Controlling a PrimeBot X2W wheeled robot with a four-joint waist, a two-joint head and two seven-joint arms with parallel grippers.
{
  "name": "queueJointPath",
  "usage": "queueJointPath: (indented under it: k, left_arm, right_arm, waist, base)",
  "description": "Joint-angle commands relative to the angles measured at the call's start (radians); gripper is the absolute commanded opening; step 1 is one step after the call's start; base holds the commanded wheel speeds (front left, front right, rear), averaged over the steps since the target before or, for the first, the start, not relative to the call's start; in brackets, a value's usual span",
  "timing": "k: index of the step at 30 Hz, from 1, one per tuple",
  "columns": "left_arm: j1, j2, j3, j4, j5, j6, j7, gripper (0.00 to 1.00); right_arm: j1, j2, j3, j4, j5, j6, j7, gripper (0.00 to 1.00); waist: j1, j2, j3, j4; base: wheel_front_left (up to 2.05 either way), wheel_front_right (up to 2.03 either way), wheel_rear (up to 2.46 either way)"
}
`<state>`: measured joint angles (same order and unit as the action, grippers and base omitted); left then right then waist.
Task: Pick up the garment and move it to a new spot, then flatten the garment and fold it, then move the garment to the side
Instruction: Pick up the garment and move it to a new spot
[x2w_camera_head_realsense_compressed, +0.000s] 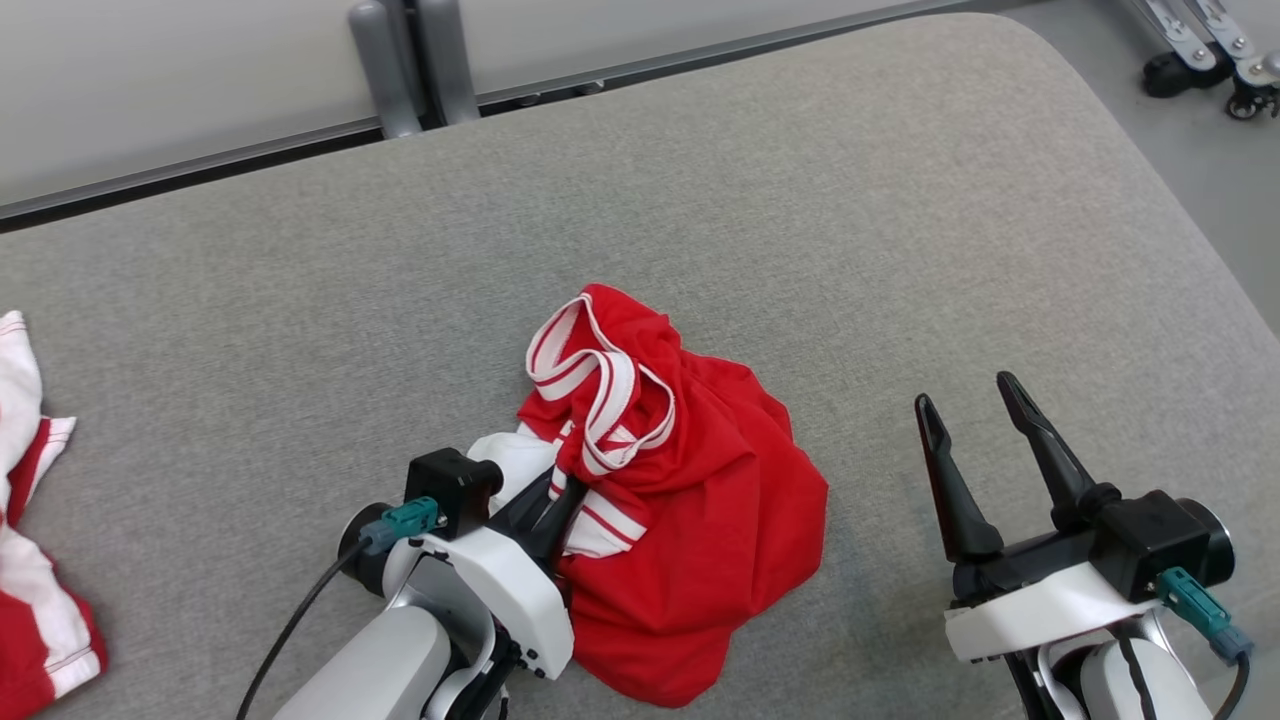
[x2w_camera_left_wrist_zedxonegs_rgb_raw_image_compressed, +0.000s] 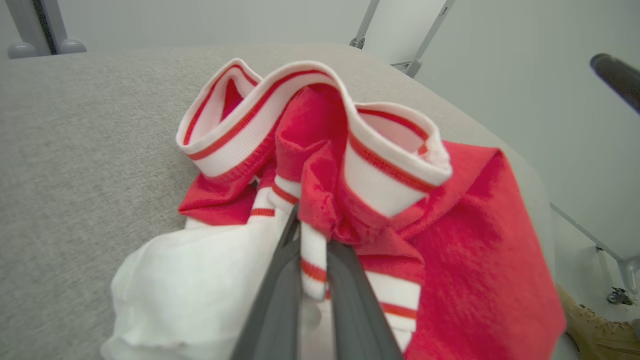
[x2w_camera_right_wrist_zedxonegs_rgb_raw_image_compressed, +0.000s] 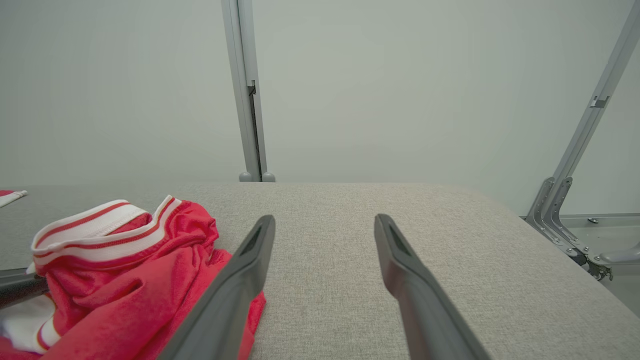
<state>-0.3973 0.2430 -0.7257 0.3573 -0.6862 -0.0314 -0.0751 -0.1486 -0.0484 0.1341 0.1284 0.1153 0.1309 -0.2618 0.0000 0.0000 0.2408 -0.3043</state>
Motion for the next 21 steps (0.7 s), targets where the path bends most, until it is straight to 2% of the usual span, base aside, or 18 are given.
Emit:
queueJointPath:
  k: [1, 3, 4, 5, 6, 10, 15, 18, 21]
  left_arm:
    - [-0.019, -0.002, -0.001, 0.023, 0.006, -0.011, -0.019, 0.08]
    - [-0.025, -0.026, -0.005, 0.064, 0.011, -0.026, -0.070, 0.47]
    - [-0.024, -0.030, -0.009, 0.081, 0.023, -0.027, -0.092, 0.97]
    - [-0.022, -0.032, -0.009, 0.094, 0.031, -0.021, -0.112, 1.00]
    - [-0.005, -0.032, 0.000, 0.107, 0.053, 0.014, -0.143, 1.00]
    - [0.059, -0.030, 0.035, 0.060, 0.086, 0.086, -0.180, 1.00]
    - [0.195, 0.005, 0.158, -0.062, 0.151, 0.182, -0.190, 1.00]
    - [0.312, 0.008, 0.270, -0.148, 0.198, 0.203, -0.190, 1.00]
    - [0.424, -0.006, 0.388, -0.220, 0.232, 0.176, -0.190, 1.00]
  right_arm:
    - [0.011, -0.004, -0.005, -0.003, -0.006, 0.000, -0.005, 1.00]
    - [0.016, -0.004, -0.015, 0.000, -0.020, 0.000, -0.005, 1.00]
    - [0.017, -0.004, -0.020, 0.001, -0.027, 0.000, -0.005, 1.00]
    - [0.020, -0.004, -0.026, 0.001, -0.032, 0.000, -0.005, 1.00]
    - [0.031, -0.004, -0.037, -0.003, -0.044, 0.000, -0.005, 1.00]
    - [0.060, -0.004, -0.082, -0.011, -0.075, 0.000, -0.005, 1.00]
    - [0.106, -0.018, -0.115, -0.014, -0.101, 0.000, -0.005, 1.00]
    - [0.130, -0.020, -0.134, -0.012, -0.103, 0.000, -0.005, 1.00]
    - [0.152, -0.019, -0.152, -0.014, -0.100, 0.000, -0.005, 1.00]
  waist:
    - [0.0000, 0.0000, -0.008, 0.011]
    - [0.0000, 0.0000, -0.021, 0.029]
    - [0.0000, 0.0000, -0.029, 0.038]
    - [0.0000, 0.0000, -0.039, 0.048]
    - [0.0000, 0.0000, -0.060, 0.067]
    - [0.0000, 0.0000, -0.112, 0.121]
    - [0.0000, 0.0000, -0.170, 0.186]
    - [0.0000, 0.0000, -0.197, 0.217]
    - [0.0000, 0.0000, -0.218, 0.243]
  base:
    - [0.00, 0.00, 0.00]
    - [0.00, 0.00, 0.00]
    - [0.00, 0.00, 0.00]
    - [0.00, 0.00, 0.00]
    - [0.00, 0.00, 0.00]
    - [0.00, 0.00, 0.00]
    - [0.00, 0.00, 0.00]
    - [0.00, 0.00, 0.00]
    - [0.00, 0.00, 0.00]
